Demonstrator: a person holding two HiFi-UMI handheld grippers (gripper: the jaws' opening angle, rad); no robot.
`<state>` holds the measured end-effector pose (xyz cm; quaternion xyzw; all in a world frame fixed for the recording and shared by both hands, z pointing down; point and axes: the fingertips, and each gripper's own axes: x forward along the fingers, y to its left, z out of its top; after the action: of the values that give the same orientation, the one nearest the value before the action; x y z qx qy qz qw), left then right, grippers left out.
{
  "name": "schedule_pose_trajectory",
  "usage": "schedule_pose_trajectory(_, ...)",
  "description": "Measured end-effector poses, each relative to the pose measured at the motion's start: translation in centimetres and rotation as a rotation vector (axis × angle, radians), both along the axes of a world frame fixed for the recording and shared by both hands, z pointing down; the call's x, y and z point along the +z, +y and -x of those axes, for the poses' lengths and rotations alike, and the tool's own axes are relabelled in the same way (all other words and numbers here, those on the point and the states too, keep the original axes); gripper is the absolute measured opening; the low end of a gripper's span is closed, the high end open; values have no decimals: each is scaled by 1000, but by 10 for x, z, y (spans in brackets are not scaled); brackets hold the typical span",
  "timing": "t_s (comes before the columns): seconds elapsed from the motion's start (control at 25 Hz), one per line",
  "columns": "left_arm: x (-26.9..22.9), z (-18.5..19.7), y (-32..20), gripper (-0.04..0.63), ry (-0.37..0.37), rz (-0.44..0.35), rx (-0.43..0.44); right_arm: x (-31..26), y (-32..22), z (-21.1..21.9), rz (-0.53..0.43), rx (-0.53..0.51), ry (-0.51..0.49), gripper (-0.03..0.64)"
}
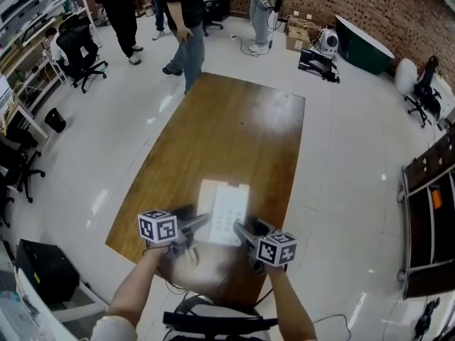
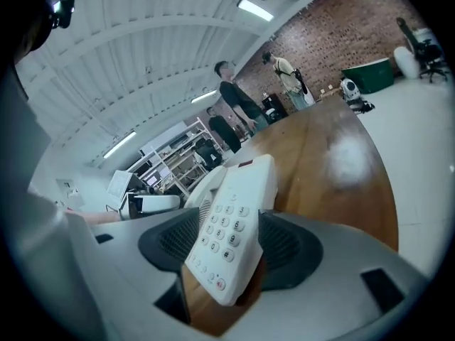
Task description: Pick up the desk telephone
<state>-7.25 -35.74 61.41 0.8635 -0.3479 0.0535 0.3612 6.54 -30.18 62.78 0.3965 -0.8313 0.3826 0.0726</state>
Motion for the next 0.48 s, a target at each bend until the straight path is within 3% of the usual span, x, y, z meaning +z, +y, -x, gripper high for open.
schedule_pose_trajectory(0.2, 7, -12, -1, 368, 105, 60, 89, 12, -4, 6, 49, -21, -70, 268)
schedule_pose_trajectory(0.28, 7, -14, -2, 377, 140, 76, 110, 13, -5, 10, 53, -42, -96, 328)
schedule_pose_trajectory(0.36, 5, -15, -5, 377, 145, 82, 128, 15, -8, 9, 51, -39, -106, 328)
schedule_pose_trajectory(0.48, 5, -18, -9, 377, 90, 47, 147, 13, -14, 7, 41, -20, -109, 328)
